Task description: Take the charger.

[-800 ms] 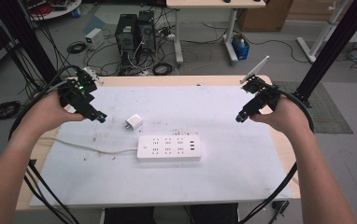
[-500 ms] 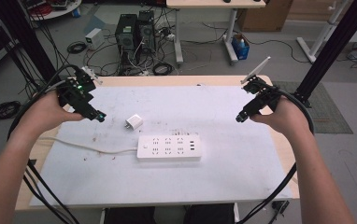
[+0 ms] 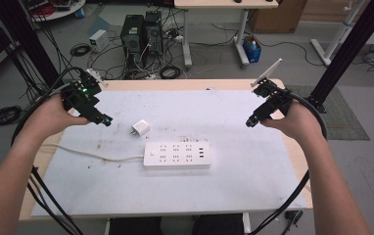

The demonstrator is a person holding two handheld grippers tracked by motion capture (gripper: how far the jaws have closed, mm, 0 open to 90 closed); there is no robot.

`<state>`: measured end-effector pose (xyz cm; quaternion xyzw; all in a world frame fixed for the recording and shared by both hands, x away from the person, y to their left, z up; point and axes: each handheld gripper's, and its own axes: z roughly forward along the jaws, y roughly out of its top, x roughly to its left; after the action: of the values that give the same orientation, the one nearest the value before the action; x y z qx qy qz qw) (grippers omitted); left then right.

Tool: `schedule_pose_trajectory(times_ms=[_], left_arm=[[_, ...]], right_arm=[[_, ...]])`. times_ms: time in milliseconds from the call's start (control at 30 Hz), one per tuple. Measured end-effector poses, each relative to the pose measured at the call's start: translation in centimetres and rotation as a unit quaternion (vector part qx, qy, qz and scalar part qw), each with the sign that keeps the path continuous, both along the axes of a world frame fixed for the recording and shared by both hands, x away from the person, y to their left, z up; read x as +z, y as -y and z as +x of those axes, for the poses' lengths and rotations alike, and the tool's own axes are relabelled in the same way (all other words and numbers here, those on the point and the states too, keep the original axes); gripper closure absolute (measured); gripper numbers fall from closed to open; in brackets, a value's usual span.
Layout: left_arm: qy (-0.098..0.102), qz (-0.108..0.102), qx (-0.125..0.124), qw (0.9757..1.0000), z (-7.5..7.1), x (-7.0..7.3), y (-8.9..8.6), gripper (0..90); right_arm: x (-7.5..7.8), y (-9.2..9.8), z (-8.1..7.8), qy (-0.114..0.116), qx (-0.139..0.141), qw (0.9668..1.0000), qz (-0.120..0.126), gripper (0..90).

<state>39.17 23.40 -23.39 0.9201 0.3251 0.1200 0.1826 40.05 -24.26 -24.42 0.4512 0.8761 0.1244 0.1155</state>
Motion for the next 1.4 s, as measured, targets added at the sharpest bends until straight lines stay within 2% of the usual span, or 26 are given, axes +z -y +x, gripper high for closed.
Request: schedule_pose_trajectory(times_ms=[267,500,633,733,833,1100,1333,1400], left_arm=[[-0.010,-0.005,0.003,0.9999,1.1,-0.7,0.5,16.6],[-0.023,0.001,0.010,0.9997,2.7,-2.2,1.6,16.6],[-0.035,0.008,0.016,0.9992,4.0,-3.9,2.4,16.6],[-0.052,0.007,0.023,0.9984,5.1,-5.4,3.0,16.6],[-0.057,0.012,0.026,0.9979,6.0,-6.6,3.6,16.6],[-0.079,0.014,0.032,0.9963,7.7,-9.6,4.9,16.6],[-0.096,0.022,0.039,0.9944,9.2,-12.4,6.0,16.6],[-0.101,0.031,0.041,0.9936,9.6,-13.1,6.1,16.6]], right_arm=[[0.0,-0.2,0.1,0.000,0.001,1.0000,-0.001,13.0],[-0.1,-0.3,0.1,0.001,0.003,1.0000,-0.001,13.0],[-0.2,-0.1,0.2,0.000,0.000,1.0000,0.001,13.0],[-0.4,0.0,0.3,0.000,0.002,1.0000,0.002,13.0],[-0.4,0.0,0.3,0.000,0.002,1.0000,0.003,13.0],[-0.8,0.2,0.6,-0.002,0.001,1.0000,0.006,13.0],[-0.9,0.0,0.6,-0.001,0.002,1.0000,0.008,13.0],[-1.0,0.0,0.6,0.000,0.003,1.0000,0.007,13.0]])
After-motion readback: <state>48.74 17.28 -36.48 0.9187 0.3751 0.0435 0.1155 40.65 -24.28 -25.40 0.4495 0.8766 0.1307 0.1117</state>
